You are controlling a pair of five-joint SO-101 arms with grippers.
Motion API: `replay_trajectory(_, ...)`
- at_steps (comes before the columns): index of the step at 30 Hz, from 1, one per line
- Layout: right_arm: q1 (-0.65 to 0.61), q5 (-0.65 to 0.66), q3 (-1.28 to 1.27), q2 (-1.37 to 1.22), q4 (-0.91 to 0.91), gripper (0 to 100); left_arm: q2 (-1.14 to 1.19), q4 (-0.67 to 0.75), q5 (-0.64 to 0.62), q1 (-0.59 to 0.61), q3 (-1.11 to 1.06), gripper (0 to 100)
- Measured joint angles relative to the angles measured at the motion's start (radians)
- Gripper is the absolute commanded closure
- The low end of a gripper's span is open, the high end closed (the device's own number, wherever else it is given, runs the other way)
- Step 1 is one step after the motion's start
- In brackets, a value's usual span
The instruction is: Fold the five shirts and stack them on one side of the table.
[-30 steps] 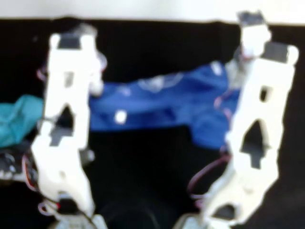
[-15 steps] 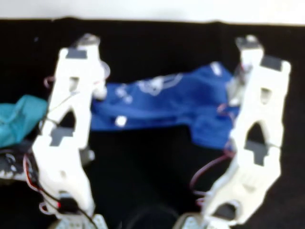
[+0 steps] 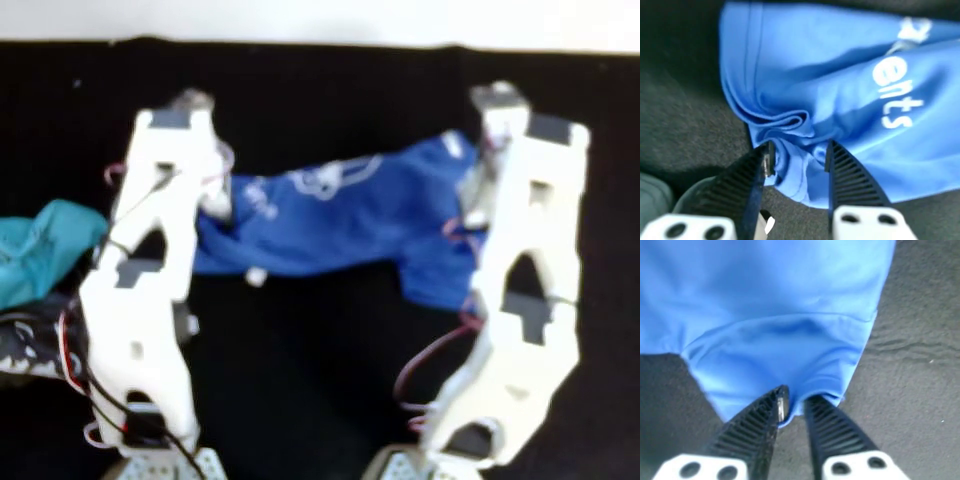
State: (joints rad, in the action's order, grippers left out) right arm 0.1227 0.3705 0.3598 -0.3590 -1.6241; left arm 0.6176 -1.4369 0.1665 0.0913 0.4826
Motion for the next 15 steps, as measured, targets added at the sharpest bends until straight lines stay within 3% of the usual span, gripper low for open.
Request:
replay_trajectory(6, 0.002, 0.000, 0.029, 0.104, -0.014, 87.2, 0.000, -0.043, 0.002, 0.000, 0.158, 82)
replay_trajectory(15, -0.044, 0.000, 0.049, 0.068, 0.192, 87.2, 0.166, 0.109, 0.000, 0.002, 0.176, 83)
